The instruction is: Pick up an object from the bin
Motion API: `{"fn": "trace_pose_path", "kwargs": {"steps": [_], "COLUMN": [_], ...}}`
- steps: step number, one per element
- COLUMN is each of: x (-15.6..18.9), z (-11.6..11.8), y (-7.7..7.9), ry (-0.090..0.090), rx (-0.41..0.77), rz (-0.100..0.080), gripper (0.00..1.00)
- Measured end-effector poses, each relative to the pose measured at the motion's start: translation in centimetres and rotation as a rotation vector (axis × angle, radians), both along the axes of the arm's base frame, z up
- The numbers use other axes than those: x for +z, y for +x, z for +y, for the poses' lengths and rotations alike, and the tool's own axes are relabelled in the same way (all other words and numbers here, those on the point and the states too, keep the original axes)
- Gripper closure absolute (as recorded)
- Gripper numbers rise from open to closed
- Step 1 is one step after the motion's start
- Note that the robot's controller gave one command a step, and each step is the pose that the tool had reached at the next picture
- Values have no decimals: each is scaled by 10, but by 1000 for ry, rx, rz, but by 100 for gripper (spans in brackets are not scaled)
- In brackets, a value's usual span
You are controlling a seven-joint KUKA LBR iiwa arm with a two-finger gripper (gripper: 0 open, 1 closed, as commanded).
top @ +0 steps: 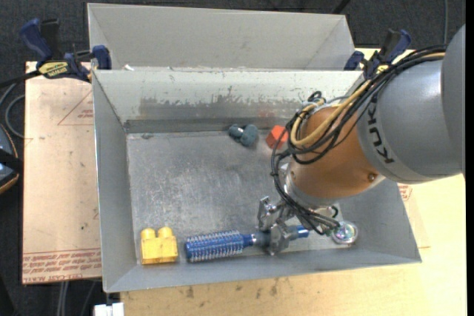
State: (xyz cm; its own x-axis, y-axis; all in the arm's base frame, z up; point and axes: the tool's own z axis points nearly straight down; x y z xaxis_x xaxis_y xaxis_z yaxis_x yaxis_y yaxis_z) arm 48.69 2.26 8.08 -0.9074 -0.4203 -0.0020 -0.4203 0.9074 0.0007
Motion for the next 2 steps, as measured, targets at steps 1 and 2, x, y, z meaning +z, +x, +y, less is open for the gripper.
{"fn": "trace_pose_path", "kwargs": {"steps": [1, 2], "x": [114, 165], "z": [-9, -9], "y": [6, 3], "ry": [0, -1], "rx": [-15, -59], "rz": [-9, -6], "gripper": [100, 100]}}
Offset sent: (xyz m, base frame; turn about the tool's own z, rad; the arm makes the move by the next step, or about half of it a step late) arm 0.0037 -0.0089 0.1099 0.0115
